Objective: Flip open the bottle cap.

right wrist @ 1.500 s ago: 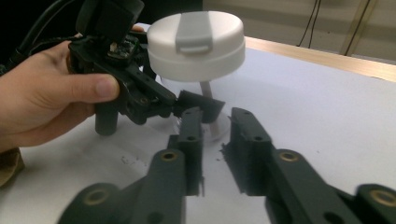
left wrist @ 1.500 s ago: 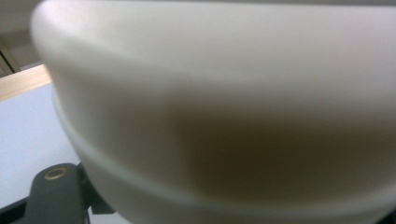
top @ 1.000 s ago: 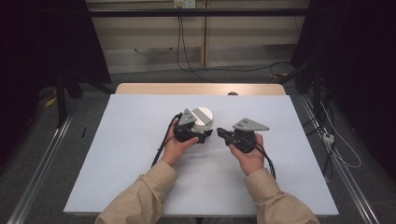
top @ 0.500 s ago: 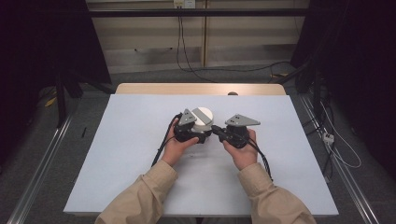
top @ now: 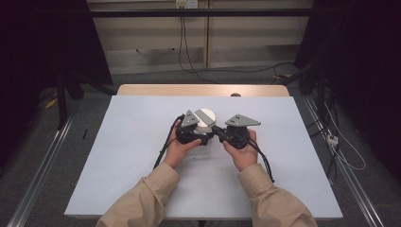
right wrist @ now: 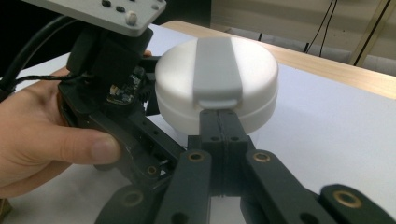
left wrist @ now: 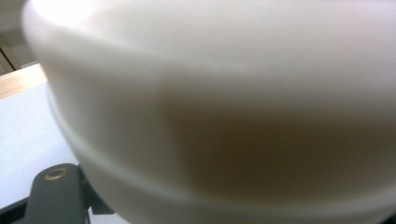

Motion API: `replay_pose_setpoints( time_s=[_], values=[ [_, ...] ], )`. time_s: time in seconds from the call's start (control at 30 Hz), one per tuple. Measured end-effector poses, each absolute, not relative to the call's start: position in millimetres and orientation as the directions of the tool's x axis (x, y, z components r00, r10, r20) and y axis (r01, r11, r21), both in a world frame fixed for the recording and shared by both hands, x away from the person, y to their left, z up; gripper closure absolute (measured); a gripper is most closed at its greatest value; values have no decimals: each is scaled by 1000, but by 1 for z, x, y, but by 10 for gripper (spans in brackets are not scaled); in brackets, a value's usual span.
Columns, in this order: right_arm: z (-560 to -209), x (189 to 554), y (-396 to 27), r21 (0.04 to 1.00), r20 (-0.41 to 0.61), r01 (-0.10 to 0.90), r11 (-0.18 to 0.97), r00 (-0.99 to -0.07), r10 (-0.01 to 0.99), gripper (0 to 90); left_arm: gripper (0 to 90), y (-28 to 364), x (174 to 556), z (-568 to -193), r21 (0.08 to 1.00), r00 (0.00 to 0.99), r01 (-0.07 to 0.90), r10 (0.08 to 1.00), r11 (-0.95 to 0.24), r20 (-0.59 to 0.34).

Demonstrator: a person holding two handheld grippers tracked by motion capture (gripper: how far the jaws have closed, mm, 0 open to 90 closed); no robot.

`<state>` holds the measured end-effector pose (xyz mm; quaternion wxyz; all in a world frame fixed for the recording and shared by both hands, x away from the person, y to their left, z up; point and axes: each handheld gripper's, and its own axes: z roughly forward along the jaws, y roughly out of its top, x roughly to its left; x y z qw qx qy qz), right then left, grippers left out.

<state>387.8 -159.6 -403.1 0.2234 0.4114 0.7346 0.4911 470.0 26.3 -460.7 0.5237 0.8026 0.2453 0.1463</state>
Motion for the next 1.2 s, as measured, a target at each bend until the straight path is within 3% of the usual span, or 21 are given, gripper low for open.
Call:
replay_pose_setpoints(
  time_s=[1.2],
  values=[
    [-372,406,-149,923,39,336,189,-569,821,900,186,26,470,-461,913,836,242,548,-329,-24]
  ],
)
